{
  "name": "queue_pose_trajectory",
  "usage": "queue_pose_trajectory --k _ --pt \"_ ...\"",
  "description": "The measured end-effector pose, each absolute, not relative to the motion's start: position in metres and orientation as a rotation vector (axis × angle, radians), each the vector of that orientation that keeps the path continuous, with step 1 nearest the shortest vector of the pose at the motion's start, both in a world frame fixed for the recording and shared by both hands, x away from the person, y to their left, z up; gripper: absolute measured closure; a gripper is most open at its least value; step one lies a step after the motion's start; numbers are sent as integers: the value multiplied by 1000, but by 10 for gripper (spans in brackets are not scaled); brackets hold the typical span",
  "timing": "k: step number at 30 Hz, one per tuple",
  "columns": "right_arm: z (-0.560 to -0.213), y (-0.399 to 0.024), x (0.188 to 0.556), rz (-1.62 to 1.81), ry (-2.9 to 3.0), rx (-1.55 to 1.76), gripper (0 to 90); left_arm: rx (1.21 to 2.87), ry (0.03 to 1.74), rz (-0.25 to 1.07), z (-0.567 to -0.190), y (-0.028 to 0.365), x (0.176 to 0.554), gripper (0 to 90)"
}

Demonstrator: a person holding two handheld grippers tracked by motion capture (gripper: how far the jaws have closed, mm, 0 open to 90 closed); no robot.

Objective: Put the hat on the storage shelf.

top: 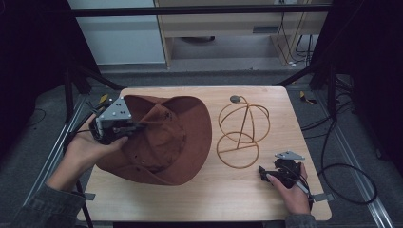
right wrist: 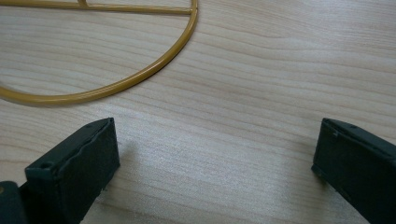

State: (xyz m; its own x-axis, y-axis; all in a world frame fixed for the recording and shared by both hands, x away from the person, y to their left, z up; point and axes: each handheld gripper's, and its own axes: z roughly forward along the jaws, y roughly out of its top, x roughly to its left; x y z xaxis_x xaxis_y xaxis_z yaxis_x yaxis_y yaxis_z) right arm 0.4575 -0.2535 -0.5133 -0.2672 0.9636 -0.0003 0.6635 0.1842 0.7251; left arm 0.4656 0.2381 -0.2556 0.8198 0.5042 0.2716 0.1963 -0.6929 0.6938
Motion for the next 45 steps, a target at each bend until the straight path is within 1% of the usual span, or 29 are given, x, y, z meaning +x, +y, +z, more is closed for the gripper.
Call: queue_pose_trajectory --k 14,45 --pt "-513 -254 457 860 2003 1523 5 2318 484 632 -230 231 463 886" --pt "-513 -253 457 860 2002 1524 5 2302 444 677 -198 208 471 886"
